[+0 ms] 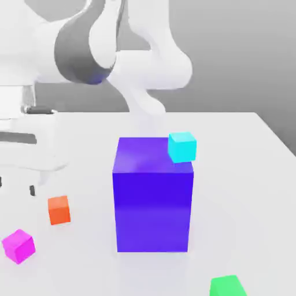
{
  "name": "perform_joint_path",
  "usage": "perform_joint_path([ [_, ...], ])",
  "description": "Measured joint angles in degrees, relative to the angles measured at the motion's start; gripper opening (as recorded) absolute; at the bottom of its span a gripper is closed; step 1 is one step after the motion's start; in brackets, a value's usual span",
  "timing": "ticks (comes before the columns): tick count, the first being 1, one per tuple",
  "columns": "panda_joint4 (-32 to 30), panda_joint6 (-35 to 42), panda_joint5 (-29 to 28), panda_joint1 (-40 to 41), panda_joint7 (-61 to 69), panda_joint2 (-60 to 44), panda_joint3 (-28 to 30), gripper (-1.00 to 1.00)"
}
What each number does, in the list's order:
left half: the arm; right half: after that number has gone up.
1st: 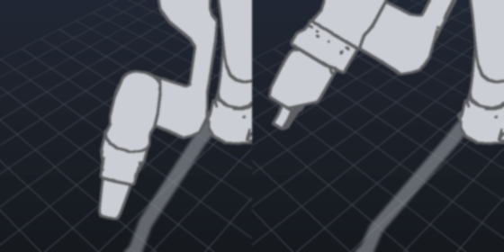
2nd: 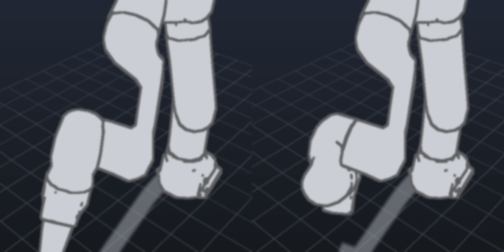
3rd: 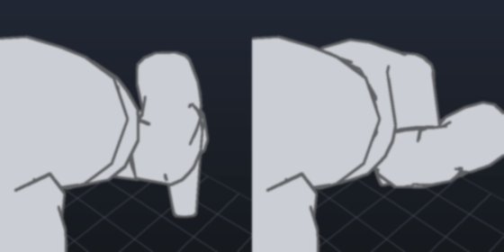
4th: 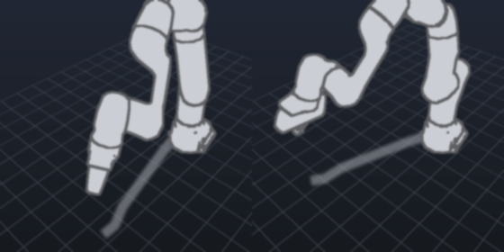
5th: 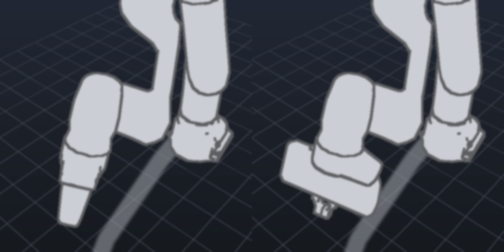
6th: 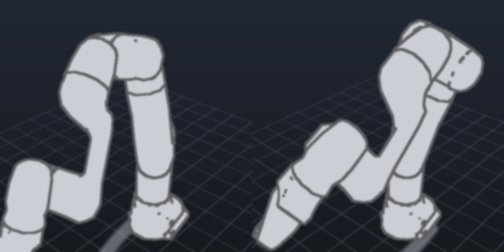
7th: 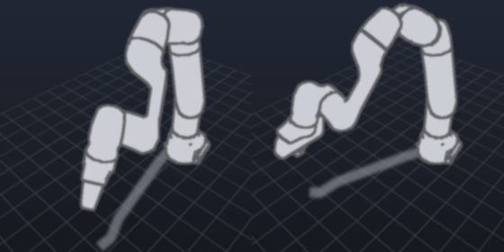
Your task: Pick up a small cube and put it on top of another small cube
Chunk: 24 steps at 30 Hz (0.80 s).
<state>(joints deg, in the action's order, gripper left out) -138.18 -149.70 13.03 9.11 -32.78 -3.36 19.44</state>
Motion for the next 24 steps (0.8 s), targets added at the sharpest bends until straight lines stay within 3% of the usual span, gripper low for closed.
perform_joint_path([
  [6, -1.6, -4.9, 1.8, 4.4, 2.2, -12.1, 1.7, 0.0],
  [10, 0.0, -10.5, 7.0, 8.5, 6.2, -20.5, -2.6, 0.0],
  [11, 0.4, -12.0, 8.3, 9.8, 7.3, -22.5, -4.1, -1.0],
  [18, 0.5, -12.3, 8.5, 10.1, 7.4, -22.9, -4.5, -1.0],
  [24, -1.4, -5.3, 0.4, 4.8, 3.3, -13.6, -0.2, -1.0],
])
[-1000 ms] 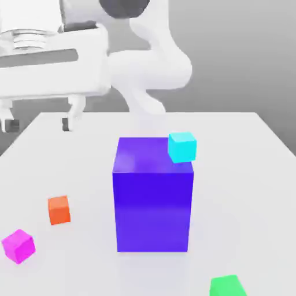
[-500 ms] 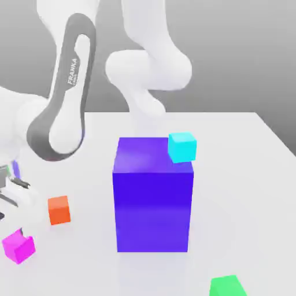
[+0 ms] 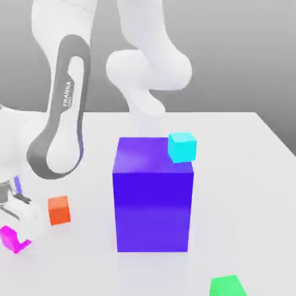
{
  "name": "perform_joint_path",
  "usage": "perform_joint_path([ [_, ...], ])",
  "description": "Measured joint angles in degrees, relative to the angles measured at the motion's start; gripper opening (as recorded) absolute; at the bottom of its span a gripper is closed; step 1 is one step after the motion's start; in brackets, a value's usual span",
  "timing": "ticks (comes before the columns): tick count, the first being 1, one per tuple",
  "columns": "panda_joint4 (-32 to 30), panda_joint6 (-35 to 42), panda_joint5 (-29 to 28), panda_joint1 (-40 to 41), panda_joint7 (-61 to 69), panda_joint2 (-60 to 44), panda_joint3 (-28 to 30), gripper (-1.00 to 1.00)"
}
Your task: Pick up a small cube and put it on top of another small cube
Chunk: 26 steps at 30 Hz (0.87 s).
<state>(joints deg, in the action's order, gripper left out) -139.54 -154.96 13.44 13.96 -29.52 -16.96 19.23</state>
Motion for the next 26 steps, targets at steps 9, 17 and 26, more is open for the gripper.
perform_joint_path([
  [9, 3.9, 4.7, -8.4, -11.1, 11.2, 1.9, -11.8, -1.0],
  [17, 7.7, 8.9, -14.6, -21.2, 22.4, 2.5, -23.0, -1.0],
  [26, 9.1, 2.6, -17.8, -24.6, 24.1, -5.2, -24.6, 1.0],
])
